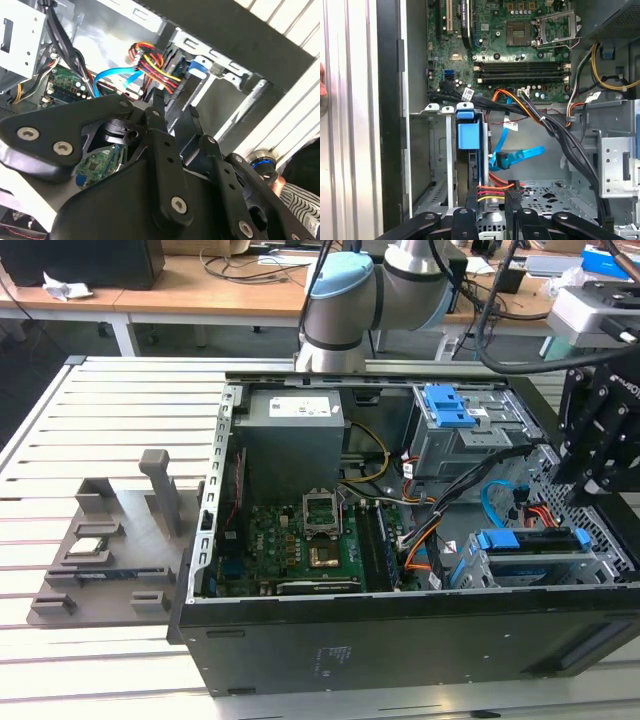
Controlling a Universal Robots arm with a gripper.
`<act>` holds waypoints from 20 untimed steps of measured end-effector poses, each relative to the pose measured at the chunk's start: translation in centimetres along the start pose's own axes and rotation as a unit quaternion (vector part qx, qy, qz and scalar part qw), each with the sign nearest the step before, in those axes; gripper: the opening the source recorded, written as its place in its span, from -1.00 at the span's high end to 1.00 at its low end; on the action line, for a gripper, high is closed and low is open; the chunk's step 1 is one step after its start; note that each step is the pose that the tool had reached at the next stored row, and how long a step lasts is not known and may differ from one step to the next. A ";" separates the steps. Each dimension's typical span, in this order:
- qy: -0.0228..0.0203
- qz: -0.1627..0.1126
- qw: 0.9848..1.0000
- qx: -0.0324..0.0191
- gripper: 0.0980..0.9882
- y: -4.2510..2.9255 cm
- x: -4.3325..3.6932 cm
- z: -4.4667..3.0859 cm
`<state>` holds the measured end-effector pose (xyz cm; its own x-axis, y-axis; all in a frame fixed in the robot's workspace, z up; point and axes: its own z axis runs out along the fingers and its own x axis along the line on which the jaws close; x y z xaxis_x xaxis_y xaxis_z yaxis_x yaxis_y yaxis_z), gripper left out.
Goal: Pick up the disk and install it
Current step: 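Insert the second disk wire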
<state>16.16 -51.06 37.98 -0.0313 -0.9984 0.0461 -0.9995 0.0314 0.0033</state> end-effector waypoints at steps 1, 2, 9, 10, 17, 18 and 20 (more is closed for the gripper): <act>0.000 0.000 1.000 0.000 0.41 0.49 -0.49 0.16; 0.000 0.000 1.000 0.000 0.41 0.84 -0.73 0.30; 0.000 -0.017 1.000 0.001 0.41 3.41 -0.67 1.30; 0.000 -0.017 1.000 0.001 0.41 3.41 -0.67 1.30; 0.000 -0.017 1.000 0.001 0.86 3.41 -0.67 1.31; 0.000 -0.017 1.000 0.001 0.86 3.41 -0.67 1.31; 0.000 -0.017 1.000 0.001 0.86 3.41 -0.67 1.31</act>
<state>12.77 -50.34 36.65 0.0035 -0.9989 0.0467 -1.0000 -0.0034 0.0034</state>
